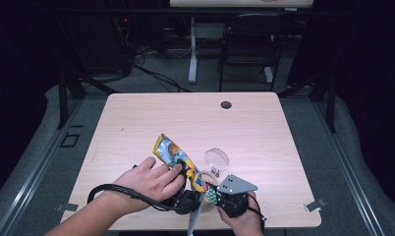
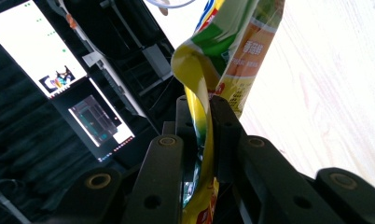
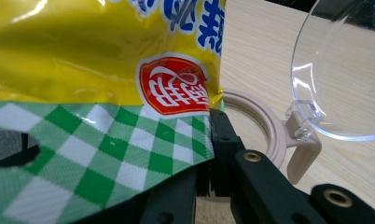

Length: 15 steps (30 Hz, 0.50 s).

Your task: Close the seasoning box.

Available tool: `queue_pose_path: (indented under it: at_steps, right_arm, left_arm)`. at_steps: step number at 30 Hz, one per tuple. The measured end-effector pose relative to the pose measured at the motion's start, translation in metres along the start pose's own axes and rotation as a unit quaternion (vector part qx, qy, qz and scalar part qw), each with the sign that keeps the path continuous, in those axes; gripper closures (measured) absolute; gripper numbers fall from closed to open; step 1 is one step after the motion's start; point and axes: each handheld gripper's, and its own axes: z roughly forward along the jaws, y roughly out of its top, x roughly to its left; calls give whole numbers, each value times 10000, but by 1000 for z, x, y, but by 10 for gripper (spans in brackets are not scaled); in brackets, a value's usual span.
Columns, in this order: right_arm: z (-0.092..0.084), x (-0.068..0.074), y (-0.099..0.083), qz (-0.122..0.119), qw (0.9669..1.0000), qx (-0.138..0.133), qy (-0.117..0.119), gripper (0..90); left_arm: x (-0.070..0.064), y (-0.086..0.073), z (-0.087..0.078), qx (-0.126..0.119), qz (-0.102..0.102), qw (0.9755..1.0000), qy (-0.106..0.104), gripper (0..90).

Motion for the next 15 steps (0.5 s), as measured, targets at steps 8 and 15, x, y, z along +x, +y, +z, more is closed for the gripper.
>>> queue_pose_path:
  at_steps: [8,15]
  right_arm:
    - [-3,0,1,-31,10000,-28,-21,892]
    - [-4,1,2,-34,10000,-69,-31,894]
  left_arm:
    - [0,-5,1,-73,-195,9998,-53,841]
    - [-3,-9,2,-116,-377,9991,-126,841]
